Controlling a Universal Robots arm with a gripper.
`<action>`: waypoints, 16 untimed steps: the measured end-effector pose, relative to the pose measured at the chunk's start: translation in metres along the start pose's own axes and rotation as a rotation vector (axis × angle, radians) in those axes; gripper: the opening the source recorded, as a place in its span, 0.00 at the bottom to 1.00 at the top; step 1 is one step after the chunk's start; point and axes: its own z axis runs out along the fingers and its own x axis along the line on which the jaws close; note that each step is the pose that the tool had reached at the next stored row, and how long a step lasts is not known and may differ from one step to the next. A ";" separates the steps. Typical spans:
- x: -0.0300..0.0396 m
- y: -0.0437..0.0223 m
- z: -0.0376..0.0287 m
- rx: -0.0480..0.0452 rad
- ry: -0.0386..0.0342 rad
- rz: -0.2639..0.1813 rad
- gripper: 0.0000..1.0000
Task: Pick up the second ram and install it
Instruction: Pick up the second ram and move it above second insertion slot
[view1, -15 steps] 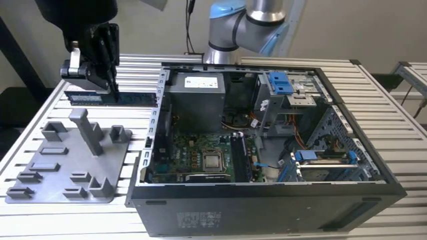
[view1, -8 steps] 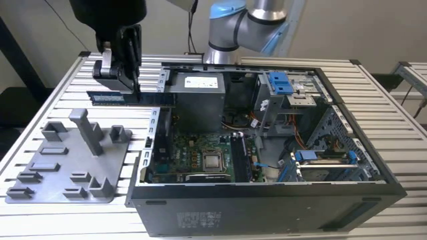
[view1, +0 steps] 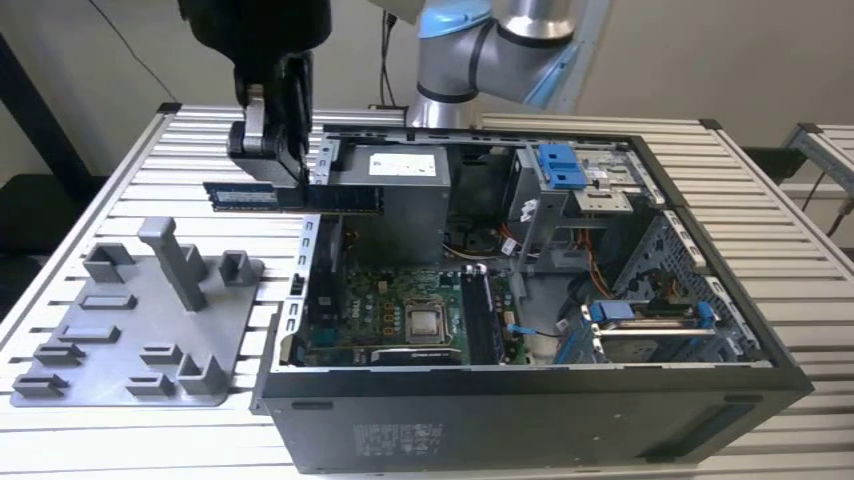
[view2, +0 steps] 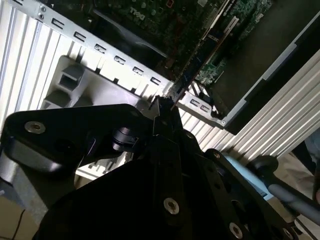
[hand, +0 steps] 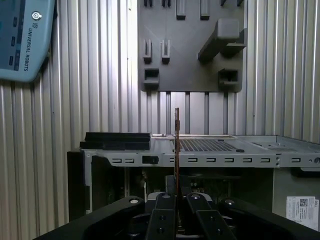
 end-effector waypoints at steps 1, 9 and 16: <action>-0.0001 -0.0030 -0.0001 0.0000 0.0000 0.000 0.14; -0.0006 -0.0257 -0.0004 0.0000 0.0000 0.000 0.14; -0.0010 -0.0432 -0.0007 0.0000 0.0000 0.000 0.14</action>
